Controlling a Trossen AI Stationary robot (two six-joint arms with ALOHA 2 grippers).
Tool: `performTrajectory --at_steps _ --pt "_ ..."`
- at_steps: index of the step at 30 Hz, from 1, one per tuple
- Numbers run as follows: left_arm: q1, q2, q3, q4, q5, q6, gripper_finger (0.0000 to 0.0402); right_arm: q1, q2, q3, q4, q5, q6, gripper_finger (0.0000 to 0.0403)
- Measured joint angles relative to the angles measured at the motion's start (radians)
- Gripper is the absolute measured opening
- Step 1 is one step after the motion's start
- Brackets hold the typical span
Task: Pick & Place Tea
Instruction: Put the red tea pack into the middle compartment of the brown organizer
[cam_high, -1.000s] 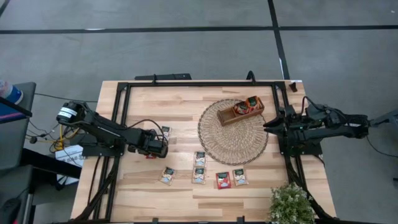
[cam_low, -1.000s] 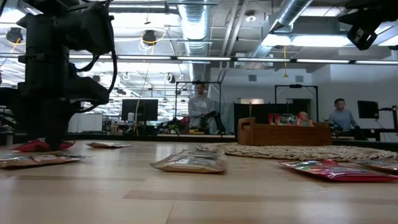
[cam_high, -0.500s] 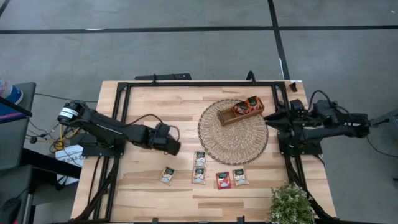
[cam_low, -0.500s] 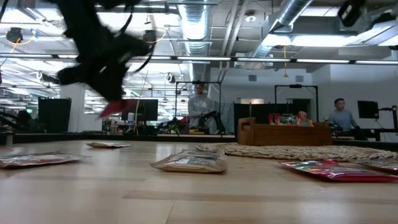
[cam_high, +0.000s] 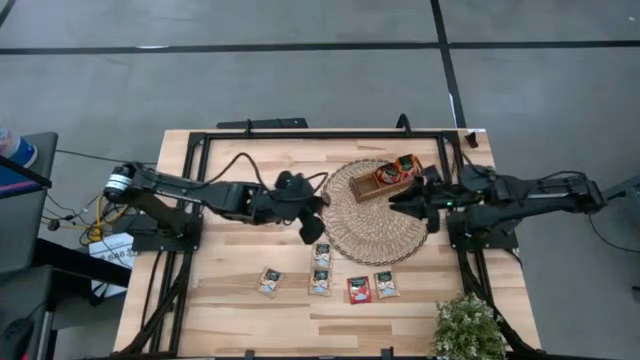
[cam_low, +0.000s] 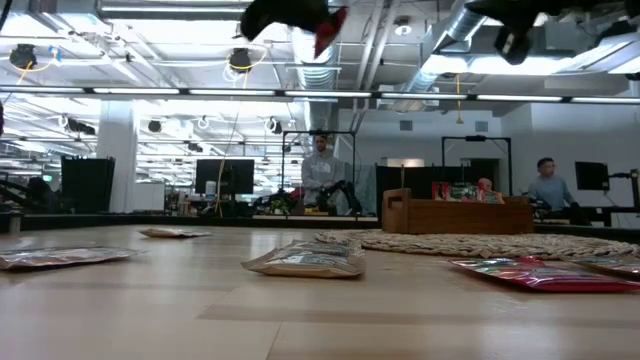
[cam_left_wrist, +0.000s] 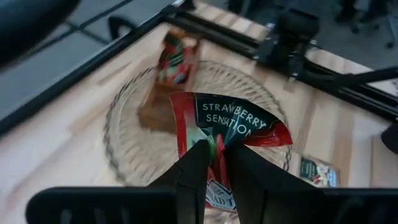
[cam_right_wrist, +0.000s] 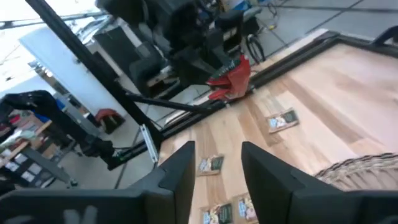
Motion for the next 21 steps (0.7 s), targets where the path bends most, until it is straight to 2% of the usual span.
performTrajectory --at_steps 4,10,14,21 --pt "0.001 0.094 0.107 -0.011 0.014 0.114 0.0051 -0.046 0.063 0.000 0.078 -0.079 0.054 0.0167" --pt "0.007 0.223 0.240 -0.067 0.016 0.209 0.0051 -0.112 0.128 0.000 0.087 -0.153 0.106 0.0224" --pt "0.021 0.294 0.313 -0.114 0.018 0.216 0.0051 -0.146 0.167 0.000 0.106 -0.153 0.106 0.0232" --pt "0.046 0.386 0.433 -0.155 0.029 0.253 0.0051 -0.192 0.258 0.023 0.113 -0.177 0.124 0.0218"
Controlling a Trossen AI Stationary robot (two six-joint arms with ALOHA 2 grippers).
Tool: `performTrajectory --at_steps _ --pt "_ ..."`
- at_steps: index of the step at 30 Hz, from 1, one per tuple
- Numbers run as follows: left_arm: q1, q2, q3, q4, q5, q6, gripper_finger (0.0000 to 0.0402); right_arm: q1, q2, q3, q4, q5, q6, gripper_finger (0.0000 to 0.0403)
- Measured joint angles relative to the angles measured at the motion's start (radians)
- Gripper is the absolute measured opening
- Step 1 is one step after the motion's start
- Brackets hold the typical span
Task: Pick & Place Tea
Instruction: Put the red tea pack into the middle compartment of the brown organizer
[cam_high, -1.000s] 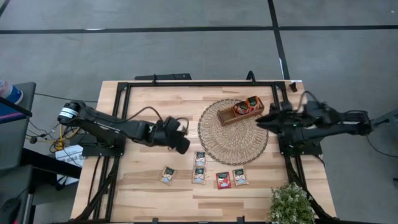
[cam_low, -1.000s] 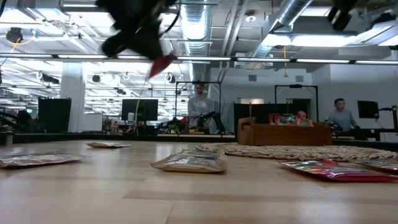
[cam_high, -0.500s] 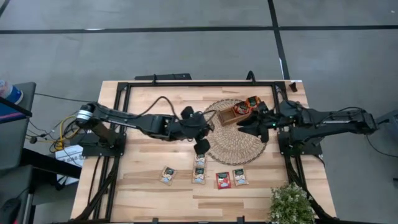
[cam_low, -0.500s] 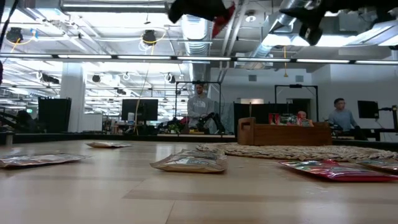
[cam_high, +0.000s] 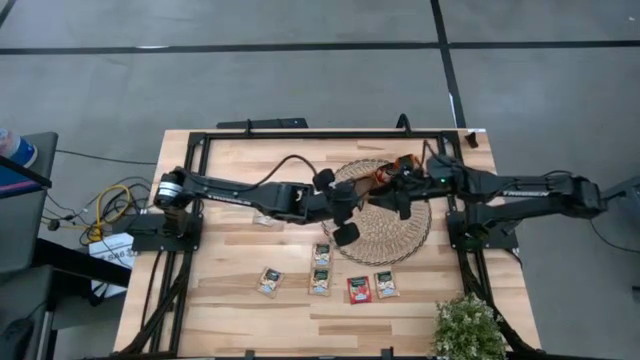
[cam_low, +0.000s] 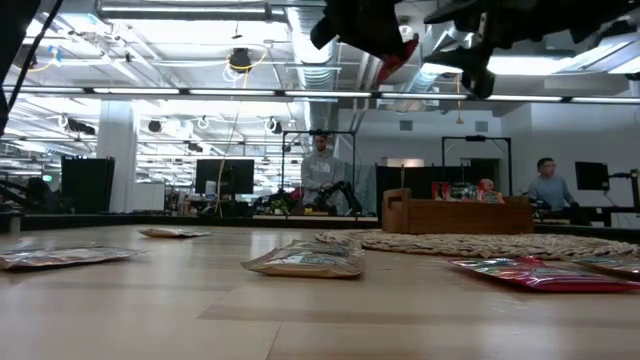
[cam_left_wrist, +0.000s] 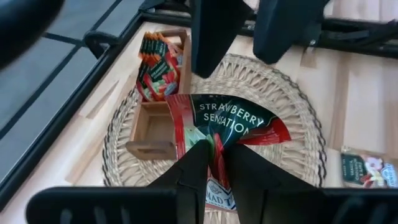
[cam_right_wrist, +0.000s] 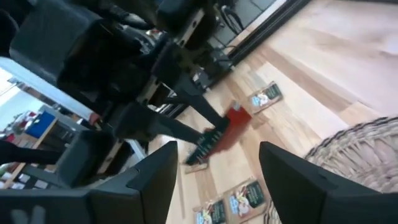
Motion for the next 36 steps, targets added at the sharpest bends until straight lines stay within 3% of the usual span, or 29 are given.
performTrajectory --at_steps 18,27,32,36 --pt "0.035 0.016 0.021 -0.118 -0.009 -0.067 0.0051 -0.086 0.230 0.120 -0.009 -0.167 0.000 0.0219" --pt "0.037 0.015 0.021 -0.130 -0.015 -0.069 0.0051 -0.095 0.277 0.123 0.031 -0.168 0.007 0.0211" --pt "0.042 0.014 0.021 -0.130 0.002 -0.070 0.0051 -0.095 0.276 0.123 0.038 -0.140 0.008 0.0190" --pt "0.042 0.014 0.021 -0.130 0.002 -0.070 0.0051 -0.099 0.276 0.123 0.035 -0.138 0.010 0.0148"
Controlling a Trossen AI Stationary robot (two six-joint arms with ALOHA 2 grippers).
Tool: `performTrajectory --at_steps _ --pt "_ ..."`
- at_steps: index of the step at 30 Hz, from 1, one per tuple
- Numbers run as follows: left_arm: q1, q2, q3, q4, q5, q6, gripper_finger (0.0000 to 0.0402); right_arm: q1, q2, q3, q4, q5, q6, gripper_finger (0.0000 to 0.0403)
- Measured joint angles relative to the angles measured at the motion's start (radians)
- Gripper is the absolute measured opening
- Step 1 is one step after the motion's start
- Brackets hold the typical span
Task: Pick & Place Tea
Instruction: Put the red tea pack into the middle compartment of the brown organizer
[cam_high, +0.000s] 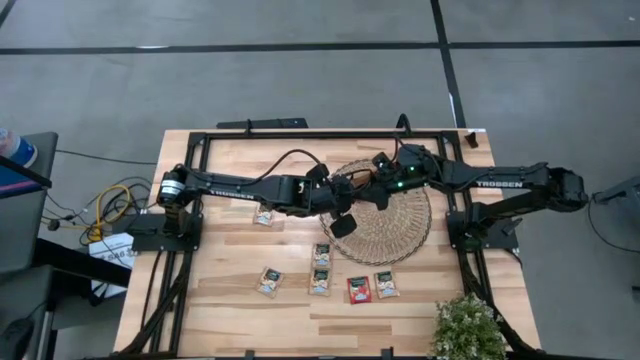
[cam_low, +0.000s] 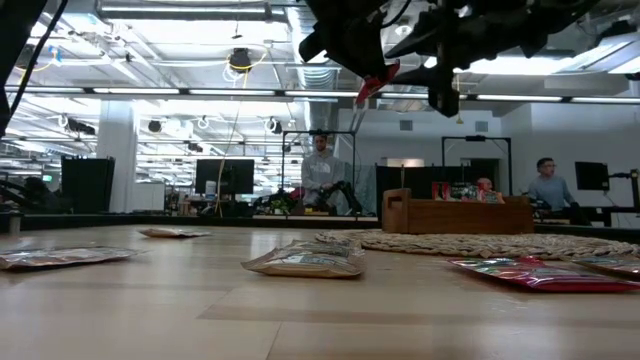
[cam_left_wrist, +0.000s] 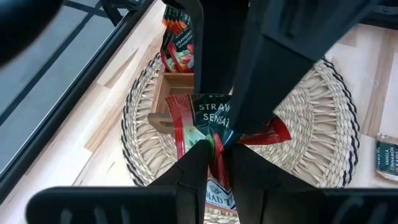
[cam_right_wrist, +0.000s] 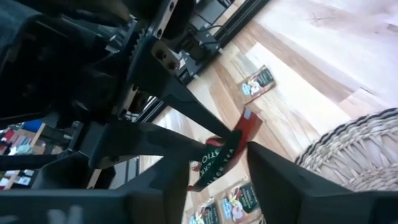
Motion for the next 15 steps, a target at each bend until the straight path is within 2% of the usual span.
performTrajectory --at_steps 10,15 --pt "0.000 -0.001 0.000 0.000 0.002 -0.007 0.0051 -0.002 0.000 0.000 -0.003 0.000 -0.010 0.0019" --pt "0.000 -0.001 0.000 0.001 0.007 -0.014 0.0051 -0.002 0.000 -0.001 -0.020 0.000 -0.021 0.0005"
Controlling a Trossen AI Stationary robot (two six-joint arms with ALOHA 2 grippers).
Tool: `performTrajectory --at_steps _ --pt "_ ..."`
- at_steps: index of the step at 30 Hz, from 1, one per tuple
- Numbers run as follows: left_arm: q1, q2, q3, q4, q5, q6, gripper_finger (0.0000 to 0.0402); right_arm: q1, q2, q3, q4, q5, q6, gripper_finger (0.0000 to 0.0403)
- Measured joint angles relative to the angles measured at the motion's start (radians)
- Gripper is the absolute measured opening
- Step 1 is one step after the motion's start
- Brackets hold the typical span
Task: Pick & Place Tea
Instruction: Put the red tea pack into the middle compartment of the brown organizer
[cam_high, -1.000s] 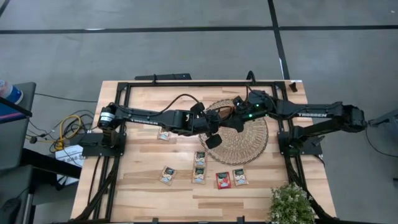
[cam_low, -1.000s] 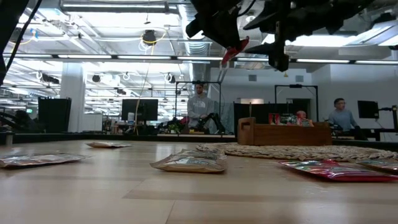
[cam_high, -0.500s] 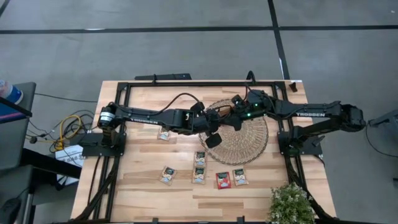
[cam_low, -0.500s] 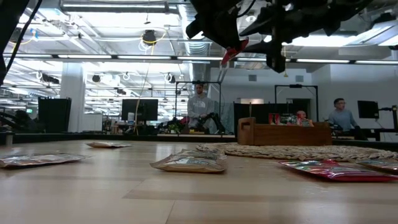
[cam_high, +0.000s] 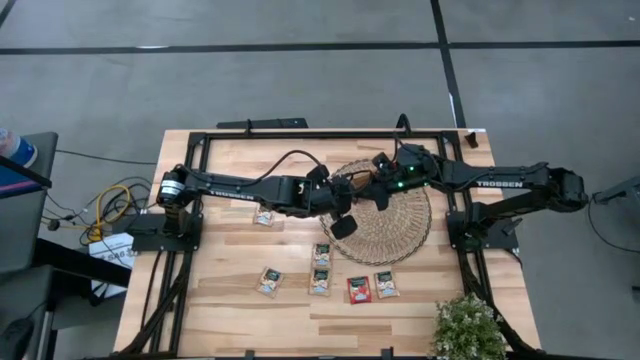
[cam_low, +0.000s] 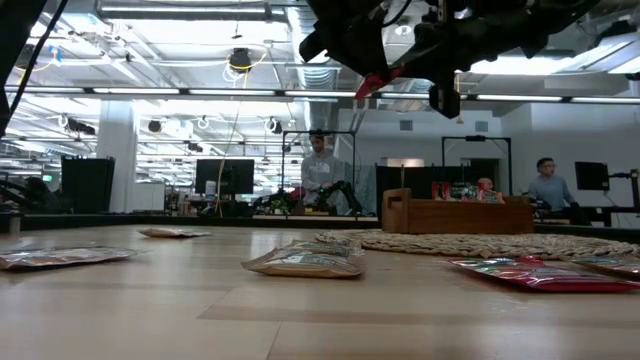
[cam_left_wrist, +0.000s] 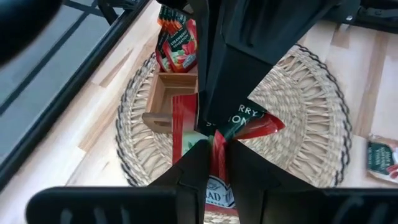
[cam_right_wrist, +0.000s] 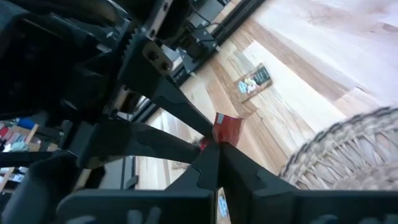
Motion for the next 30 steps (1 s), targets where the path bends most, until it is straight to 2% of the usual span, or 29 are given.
performTrajectory --at_steps 7,12,17,21,24,30 --pt "-0.001 0.000 0.000 0.003 0.075 -0.032 0.0055 -0.006 -0.003 -0.001 -0.044 0.014 -0.026 0.0001" --pt "-0.002 0.000 0.000 0.006 0.100 -0.083 0.0099 -0.008 -0.003 0.028 -0.113 0.072 -0.078 0.0000" --pt "-0.007 0.000 0.000 0.006 0.140 -0.127 0.0170 -0.023 -0.003 0.099 -0.319 0.168 -0.199 0.0000" --pt "-0.016 0.000 0.000 -0.015 0.145 -0.144 0.0207 -0.034 -0.003 0.172 -0.500 0.207 -0.323 0.0000" --pt "-0.018 0.000 0.000 -0.095 0.141 -0.150 0.0217 -0.031 -0.003 0.239 -0.668 0.237 -0.446 0.0000" --pt "-0.014 0.000 0.000 -0.330 0.114 -0.138 0.0218 -0.004 0.000 0.344 -0.968 0.394 -0.703 0.0000"
